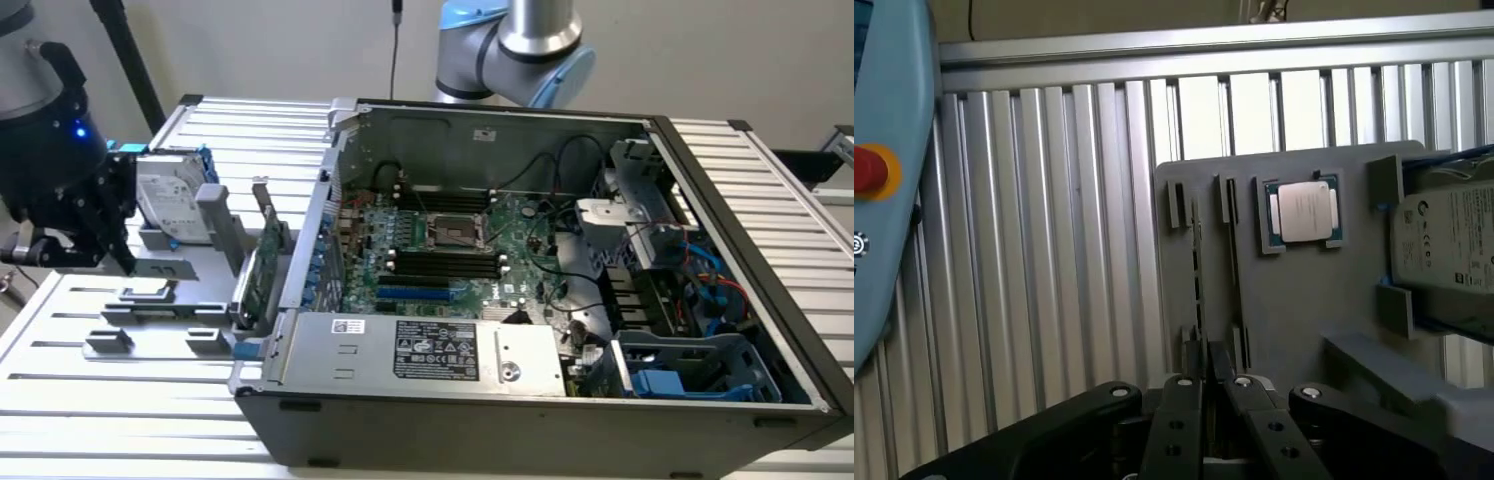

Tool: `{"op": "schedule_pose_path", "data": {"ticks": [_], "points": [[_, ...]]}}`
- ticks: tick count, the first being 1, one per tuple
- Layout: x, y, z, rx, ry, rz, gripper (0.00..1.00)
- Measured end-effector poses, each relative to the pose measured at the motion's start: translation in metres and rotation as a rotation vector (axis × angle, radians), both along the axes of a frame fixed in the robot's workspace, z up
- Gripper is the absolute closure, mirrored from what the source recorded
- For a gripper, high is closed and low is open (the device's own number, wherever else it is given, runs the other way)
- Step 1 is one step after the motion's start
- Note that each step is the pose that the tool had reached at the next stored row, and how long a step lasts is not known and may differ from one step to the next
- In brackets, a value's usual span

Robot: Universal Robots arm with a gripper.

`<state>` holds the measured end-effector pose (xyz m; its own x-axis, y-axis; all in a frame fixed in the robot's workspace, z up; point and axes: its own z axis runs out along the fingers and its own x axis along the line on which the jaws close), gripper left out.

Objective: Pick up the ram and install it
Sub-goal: 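Pick up the ram and move it above insertion slot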

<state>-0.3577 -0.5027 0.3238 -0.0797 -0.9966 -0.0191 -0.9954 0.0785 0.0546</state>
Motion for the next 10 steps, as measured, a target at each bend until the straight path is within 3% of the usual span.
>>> {"op": "schedule_pose_path", "data": {"ticks": [10], "points": [[0.028, 0.0000, 0.0457, 0.0003, 0.0049, 0.009, 0.86]]}}
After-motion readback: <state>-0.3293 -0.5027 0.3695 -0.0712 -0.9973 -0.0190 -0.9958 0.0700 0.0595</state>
